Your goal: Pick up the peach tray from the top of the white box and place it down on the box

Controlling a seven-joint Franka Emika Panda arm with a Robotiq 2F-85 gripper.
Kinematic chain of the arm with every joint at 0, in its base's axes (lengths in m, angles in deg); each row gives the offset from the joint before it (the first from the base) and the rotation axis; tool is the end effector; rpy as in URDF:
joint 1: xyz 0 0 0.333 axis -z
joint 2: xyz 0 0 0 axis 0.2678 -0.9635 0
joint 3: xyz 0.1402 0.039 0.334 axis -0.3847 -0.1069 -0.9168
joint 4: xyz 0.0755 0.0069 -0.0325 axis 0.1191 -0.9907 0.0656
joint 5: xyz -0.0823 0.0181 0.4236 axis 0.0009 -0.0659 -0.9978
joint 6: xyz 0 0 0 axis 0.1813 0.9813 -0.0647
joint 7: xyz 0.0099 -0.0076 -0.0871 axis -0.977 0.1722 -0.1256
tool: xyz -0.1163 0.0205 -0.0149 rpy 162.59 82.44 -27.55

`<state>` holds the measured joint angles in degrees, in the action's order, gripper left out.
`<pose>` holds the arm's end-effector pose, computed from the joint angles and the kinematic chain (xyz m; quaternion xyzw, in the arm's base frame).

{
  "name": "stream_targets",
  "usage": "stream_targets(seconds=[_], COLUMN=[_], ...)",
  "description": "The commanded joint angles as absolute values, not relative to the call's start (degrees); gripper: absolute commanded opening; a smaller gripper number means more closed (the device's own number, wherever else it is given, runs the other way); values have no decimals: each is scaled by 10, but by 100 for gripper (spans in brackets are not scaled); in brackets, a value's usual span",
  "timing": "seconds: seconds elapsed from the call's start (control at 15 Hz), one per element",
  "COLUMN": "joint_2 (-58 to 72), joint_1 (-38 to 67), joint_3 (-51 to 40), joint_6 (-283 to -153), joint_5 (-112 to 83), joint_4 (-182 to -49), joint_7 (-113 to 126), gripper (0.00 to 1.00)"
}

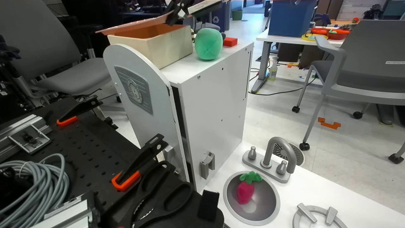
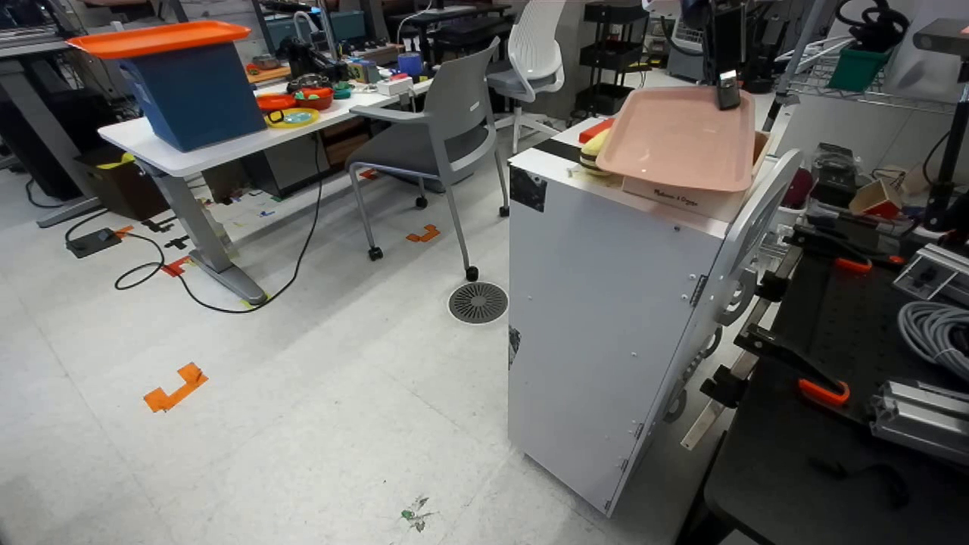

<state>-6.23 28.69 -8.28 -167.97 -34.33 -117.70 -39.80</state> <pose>0.6314 -0.1216 0.2919 -0.9129 -0.1799 0.2358 0.2806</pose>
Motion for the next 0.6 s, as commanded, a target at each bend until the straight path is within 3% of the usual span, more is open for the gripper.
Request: stream_targets(seconds=[0.0, 0.53], joint_2=[-62, -52], joint_1=[288, 284], joint_3=[-83, -90], joint_6=[-1690, -1688], joint_5=[-339, -351], joint_4=[-1174, -1168], joint_7=[-392, -392], gripper=[2, 2])
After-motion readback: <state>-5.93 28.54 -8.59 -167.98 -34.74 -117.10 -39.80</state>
